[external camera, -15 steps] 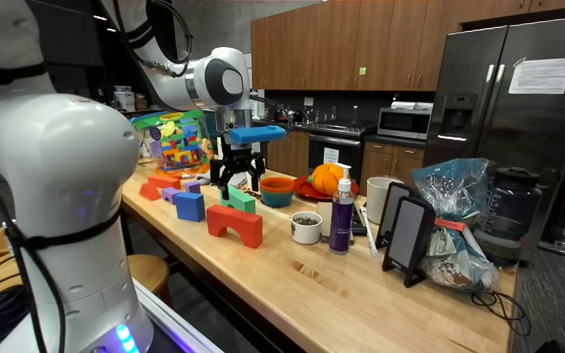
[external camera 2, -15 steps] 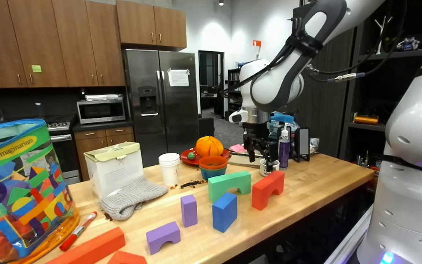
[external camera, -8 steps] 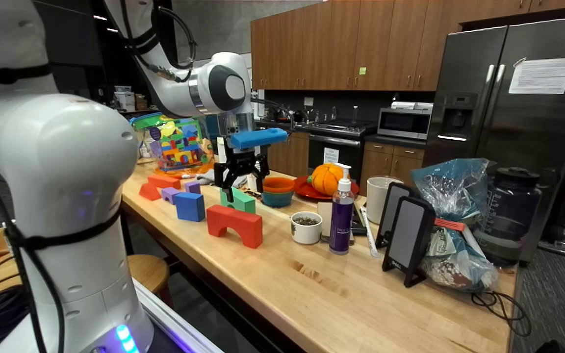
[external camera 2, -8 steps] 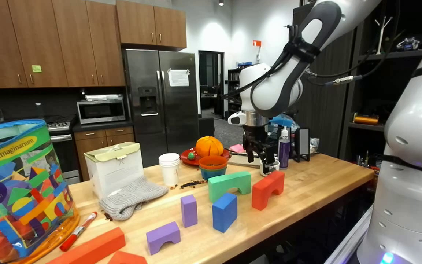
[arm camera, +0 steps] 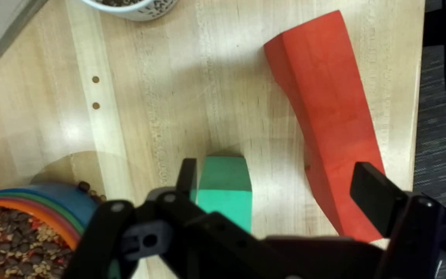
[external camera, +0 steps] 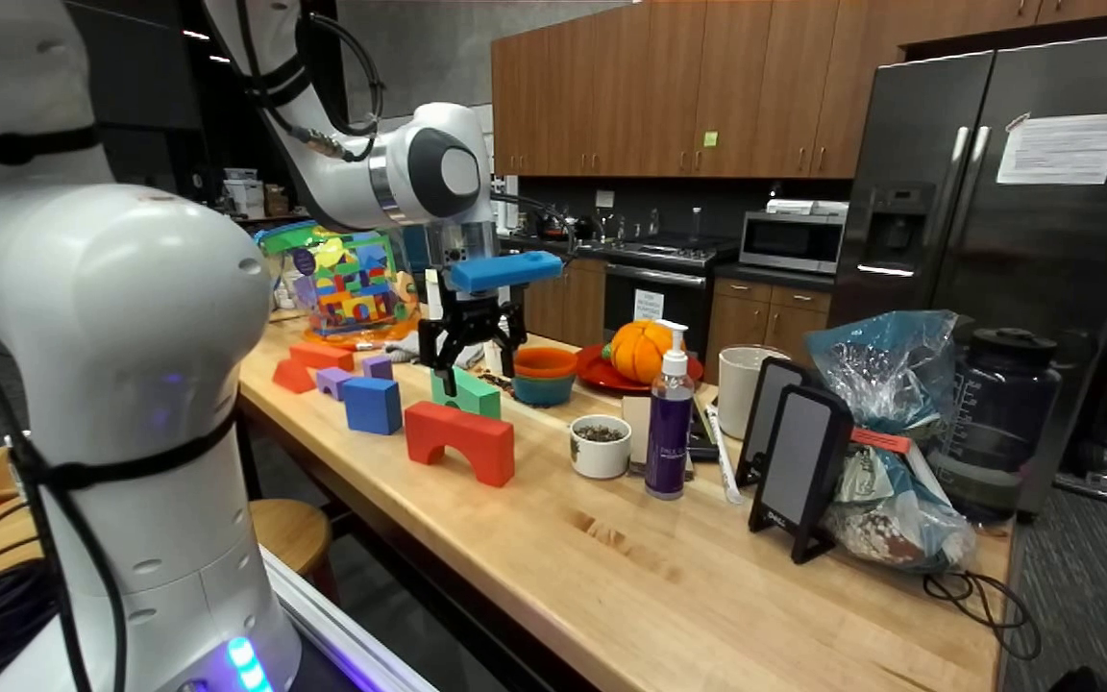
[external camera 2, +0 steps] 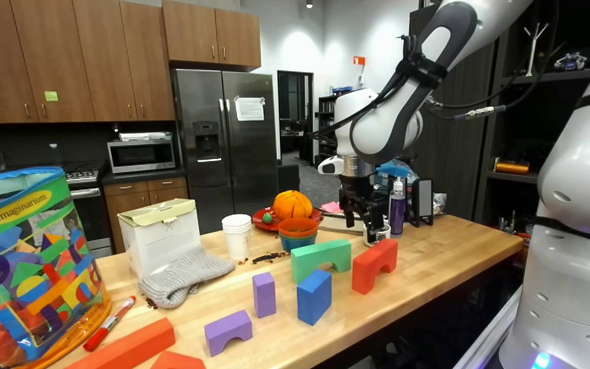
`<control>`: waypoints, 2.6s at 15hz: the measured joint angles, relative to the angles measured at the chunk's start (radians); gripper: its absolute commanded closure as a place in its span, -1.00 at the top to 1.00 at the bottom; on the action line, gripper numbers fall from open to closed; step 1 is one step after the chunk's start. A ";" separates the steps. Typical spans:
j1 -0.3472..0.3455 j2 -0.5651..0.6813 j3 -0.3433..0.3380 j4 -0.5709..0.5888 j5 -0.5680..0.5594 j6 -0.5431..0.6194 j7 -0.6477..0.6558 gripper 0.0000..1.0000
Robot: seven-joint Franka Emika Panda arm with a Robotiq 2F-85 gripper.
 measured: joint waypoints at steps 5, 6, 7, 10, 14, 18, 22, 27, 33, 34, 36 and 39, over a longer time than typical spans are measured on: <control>0.000 0.000 0.009 0.002 -0.058 0.000 0.019 1.00; 0.000 0.000 0.009 0.001 -0.064 0.000 0.019 1.00; 0.000 0.000 0.009 0.001 -0.065 0.000 0.017 1.00; 0.001 0.004 0.010 0.001 -0.068 0.000 0.009 1.00; 0.002 0.014 0.016 0.000 -0.085 -0.006 0.007 1.00; 0.011 0.044 0.029 -0.002 -0.086 -0.022 -0.001 1.00; 0.014 0.077 0.043 0.002 -0.093 -0.026 -0.001 1.00; 0.014 0.077 0.049 0.002 -0.102 -0.028 -0.001 1.00; 0.014 0.071 0.053 0.002 -0.105 -0.022 0.003 1.00; 0.014 0.065 0.053 0.003 -0.105 -0.015 0.009 1.00; 0.014 0.041 0.052 0.003 -0.104 -0.006 0.025 1.00; 0.013 -0.015 0.045 0.003 -0.097 -0.008 0.029 1.00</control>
